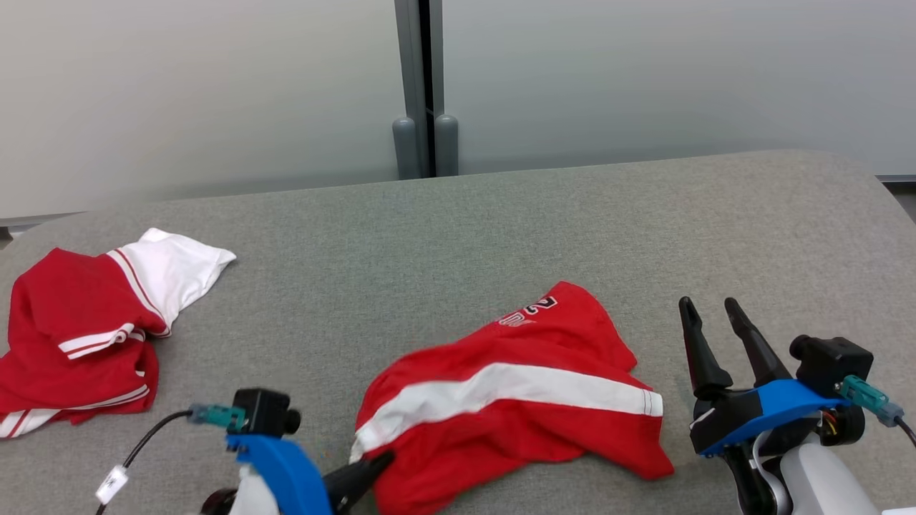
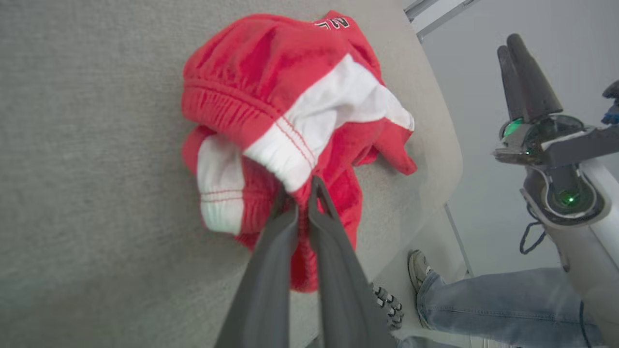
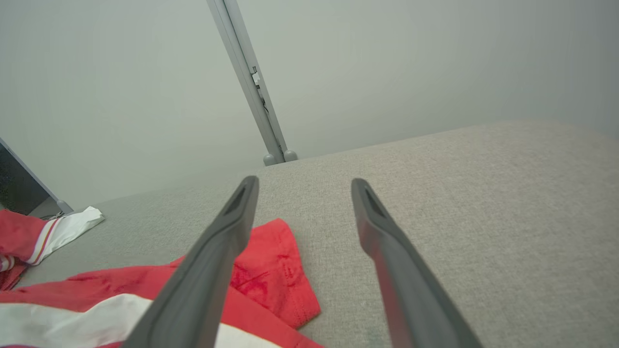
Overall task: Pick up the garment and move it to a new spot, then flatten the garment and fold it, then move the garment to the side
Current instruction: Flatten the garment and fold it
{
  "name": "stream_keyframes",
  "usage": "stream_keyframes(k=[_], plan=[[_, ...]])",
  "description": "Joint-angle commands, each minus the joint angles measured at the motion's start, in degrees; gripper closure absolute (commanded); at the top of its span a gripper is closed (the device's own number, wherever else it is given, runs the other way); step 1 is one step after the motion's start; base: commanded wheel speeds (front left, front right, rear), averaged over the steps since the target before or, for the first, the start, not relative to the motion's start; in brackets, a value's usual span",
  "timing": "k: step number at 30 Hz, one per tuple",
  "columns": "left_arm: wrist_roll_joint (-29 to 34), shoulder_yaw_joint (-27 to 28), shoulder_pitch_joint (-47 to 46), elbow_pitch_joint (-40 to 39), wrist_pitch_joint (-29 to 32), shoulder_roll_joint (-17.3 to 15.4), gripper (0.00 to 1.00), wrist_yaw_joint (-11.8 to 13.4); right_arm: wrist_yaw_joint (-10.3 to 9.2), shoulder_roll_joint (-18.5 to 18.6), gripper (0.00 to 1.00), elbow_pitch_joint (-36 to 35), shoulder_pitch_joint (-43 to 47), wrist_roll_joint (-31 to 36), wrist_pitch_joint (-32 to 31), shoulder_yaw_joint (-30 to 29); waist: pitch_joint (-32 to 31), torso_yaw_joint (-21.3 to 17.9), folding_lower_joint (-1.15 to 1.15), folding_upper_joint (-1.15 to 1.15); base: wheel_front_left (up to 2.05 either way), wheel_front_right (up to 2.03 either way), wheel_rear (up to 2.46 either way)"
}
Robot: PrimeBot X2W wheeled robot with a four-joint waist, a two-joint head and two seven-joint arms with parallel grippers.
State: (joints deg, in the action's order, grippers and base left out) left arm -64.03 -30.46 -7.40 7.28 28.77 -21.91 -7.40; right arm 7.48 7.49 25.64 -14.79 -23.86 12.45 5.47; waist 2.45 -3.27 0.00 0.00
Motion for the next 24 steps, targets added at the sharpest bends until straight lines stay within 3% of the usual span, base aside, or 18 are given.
stream_keyframes(k=[1,6,10,11,12,16,21,24], plan=[[0.3,-0.1,0.7,-0.6,0.6,-1.2,1.0,-0.1,0.02,0.5,0.0,-0.3,0.3,0.1,-0.2,-0.2,0.1,0.1,0.0,0.0,0.0,0.0,0.0],[1.3,-2.1,3.5,-2.2,5.0,-6.7,1.0,-0.1,0.03,1.1,0.0,-1.0,0.4,0.3,-1.1,-0.7,0.7,0.5,0.0,0.0,0.0,0.0,0.0],[2.2,-3.2,4.2,-0.6,6.2,-8.3,1.0,-0.1,0.03,1.5,0.0,-1.5,0.3,0.4,-1.6,-1.2,1.0,0.4,0.0,0.0,0.0,0.0,0.0],[2.9,-3.5,4.1,-0.1,6.0,-8.7,0.74,-0.1,0.03,1.6,0.0,-1.5,0.3,0.5,-1.7,-1.3,1.0,0.4,0.0,0.0,0.0,0.0,0.0],[3.3,-3.8,3.9,0.3,5.7,-8.7,0.03,-0.1,0.03,1.7,0.0,-1.6,0.4,0.5,-1.9,-1.4,0.9,0.4,0.0,0.0,0.0,0.0,0.0],[2.5,-3.3,3.5,-0.5,3.0,-8.1,0.0,-0.1,0.02,1.6,0.0,-1.6,1.0,0.8,-2.3,-1.3,0.2,0.6,0.0,0.0,0.0,0.0,0.0],[2.7,-0.8,5.4,-5.3,-0.6,-11.5,0.0,0.1,0.03,1.7,0.0,-2.0,1.6,0.9,-2.6,-0.8,-1.6,0.8,0.0,0.0,0.0,0.0,0.0],[4.2,2.2,7.1,-9.4,-4.3,-14.1,0.0,2.1,0.03,2.3,0.0,-2.5,2.0,1.0,-2.0,-0.7,-2.7,0.9,0.0,0.0,0.0,0.0,0.0]])
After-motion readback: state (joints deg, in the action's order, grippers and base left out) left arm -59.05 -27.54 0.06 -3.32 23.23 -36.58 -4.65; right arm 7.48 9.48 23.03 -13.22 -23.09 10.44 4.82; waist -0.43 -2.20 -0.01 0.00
